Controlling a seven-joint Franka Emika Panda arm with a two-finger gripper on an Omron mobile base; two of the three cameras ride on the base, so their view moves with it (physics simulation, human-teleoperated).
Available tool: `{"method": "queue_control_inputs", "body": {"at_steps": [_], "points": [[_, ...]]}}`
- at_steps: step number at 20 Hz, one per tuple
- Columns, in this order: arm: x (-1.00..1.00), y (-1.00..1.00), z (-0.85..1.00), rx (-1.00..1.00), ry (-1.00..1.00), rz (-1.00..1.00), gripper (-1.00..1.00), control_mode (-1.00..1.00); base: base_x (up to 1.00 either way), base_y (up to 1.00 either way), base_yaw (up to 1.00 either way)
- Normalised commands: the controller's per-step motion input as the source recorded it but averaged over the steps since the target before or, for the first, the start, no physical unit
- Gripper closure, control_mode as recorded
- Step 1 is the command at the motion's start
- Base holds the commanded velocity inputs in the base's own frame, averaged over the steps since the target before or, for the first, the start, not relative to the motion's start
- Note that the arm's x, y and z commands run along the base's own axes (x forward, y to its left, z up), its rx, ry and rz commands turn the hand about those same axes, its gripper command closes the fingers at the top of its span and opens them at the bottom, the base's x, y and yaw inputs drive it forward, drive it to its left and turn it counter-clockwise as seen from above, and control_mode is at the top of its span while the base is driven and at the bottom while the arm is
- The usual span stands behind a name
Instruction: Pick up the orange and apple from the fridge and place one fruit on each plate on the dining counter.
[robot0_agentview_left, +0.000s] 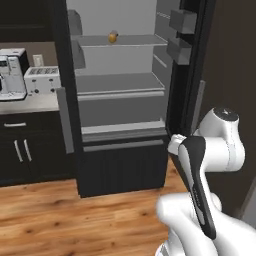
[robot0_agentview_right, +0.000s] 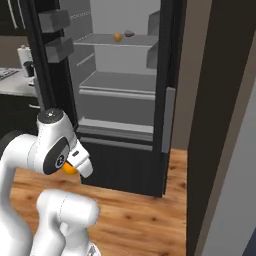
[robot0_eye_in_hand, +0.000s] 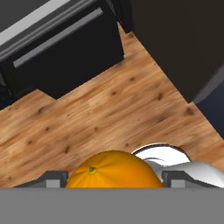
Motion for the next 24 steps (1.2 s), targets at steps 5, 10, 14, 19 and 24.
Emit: {"method": "queue_control_inputs", "body": {"at_steps": [5,10,14,19,24], "points": [[0.0,0.0,0.0,0.0,0.0,0.0,1.0,1.0,-0.97,0.05,0.02],[0.0,0.0,0.0,0.0,0.0,0.0,1.0,1.0,-0.98,0.12,0.01],[0.0,0.0,0.0,0.0,0.0,0.0,1.0,1.0,-0.97,0.22,0.0],[0.0,0.0,0.0,0.0,0.0,0.0,1.0,1.0,-0.99,0.29,0.0],[0.0,0.0,0.0,0.0,0.0,0.0,1.0,1.0,-1.0,0.26,0.0]]}}
